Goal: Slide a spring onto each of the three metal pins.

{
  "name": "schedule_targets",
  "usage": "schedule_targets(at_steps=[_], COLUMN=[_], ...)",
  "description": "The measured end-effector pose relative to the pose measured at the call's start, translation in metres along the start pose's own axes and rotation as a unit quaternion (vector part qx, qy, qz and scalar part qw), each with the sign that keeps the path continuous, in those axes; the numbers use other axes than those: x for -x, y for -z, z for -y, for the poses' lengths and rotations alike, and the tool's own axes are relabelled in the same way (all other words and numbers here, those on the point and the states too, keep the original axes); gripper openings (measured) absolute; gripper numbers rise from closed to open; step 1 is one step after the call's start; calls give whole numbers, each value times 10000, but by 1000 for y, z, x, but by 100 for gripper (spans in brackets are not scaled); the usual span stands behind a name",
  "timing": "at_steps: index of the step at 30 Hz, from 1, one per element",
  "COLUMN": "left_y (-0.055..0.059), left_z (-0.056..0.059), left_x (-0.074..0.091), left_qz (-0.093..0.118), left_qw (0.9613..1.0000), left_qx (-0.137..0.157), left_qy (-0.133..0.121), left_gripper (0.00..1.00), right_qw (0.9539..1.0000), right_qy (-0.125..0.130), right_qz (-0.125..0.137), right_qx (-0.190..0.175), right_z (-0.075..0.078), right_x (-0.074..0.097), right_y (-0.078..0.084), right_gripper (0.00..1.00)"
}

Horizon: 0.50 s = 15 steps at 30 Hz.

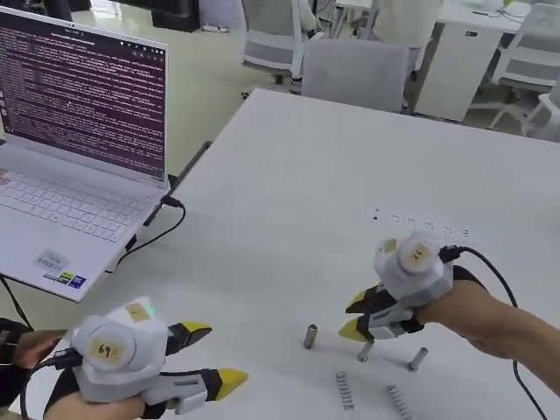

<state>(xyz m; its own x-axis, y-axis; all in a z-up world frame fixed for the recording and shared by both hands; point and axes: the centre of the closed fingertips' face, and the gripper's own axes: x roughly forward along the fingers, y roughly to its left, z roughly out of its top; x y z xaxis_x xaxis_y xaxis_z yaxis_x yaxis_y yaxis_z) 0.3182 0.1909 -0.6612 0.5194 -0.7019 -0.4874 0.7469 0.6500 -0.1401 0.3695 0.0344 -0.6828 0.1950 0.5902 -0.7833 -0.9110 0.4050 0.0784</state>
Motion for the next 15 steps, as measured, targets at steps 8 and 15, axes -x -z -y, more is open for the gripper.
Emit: schedule_targets(at_steps=[8,15], left_y=[-5,-9], left_z=[3,7], left_x=[-6,-12], left_qz=[-28,-43], left_qw=[9999,9998], left_qx=[-71,-130], left_qy=[79,157], left_gripper=[46,46], right_qw=[9980,9915], right_qy=[237,492], right_qz=[340,714], right_qx=[-477,-971], right_z=[3,7], right_x=[18,38], right_y=[11,21], right_gripper=[31,35])
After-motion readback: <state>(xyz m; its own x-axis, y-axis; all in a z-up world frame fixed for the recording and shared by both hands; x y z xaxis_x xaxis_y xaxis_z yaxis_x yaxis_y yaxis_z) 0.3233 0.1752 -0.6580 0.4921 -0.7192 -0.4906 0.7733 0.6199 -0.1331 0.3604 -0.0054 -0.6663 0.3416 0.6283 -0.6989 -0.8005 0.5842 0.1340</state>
